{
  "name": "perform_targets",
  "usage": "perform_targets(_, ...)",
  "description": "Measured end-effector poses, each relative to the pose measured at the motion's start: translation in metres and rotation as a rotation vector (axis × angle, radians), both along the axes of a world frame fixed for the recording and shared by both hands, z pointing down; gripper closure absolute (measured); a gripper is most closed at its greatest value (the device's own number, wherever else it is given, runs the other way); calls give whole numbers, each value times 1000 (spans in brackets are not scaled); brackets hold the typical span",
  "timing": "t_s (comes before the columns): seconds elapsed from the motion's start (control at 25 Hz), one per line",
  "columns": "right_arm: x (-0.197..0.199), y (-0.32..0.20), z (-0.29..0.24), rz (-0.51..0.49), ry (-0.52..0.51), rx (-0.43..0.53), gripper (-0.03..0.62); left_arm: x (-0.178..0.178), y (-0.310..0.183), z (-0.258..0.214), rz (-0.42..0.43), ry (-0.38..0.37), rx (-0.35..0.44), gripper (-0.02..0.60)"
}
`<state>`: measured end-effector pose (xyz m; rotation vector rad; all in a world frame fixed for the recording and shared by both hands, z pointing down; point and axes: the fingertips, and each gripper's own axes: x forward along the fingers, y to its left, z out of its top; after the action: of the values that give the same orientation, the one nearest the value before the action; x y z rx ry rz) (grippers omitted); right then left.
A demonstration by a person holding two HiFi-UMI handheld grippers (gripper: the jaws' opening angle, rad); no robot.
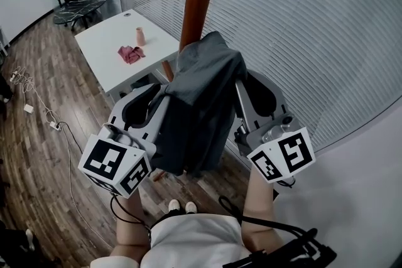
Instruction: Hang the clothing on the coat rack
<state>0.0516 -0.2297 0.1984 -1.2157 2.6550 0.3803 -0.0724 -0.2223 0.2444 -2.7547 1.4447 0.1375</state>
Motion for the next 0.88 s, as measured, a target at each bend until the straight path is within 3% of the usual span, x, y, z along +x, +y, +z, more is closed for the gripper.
perform_targets(0.2,0,7,0,10,5,-4,563,-2,9,-3,3,13,9,457)
perform_targets(0.4,1,13,-3,25,-16,-8,552,-16,22,-24,-2,149,64,453)
perform_targets(0.56,2,18,-2,33,-18,-10,513,-17,28,-26,-10,133,72,453)
perform_targets(0.88,17,29,-4,42,-34,-5,500,-12,29,-20,-7,109,55,454)
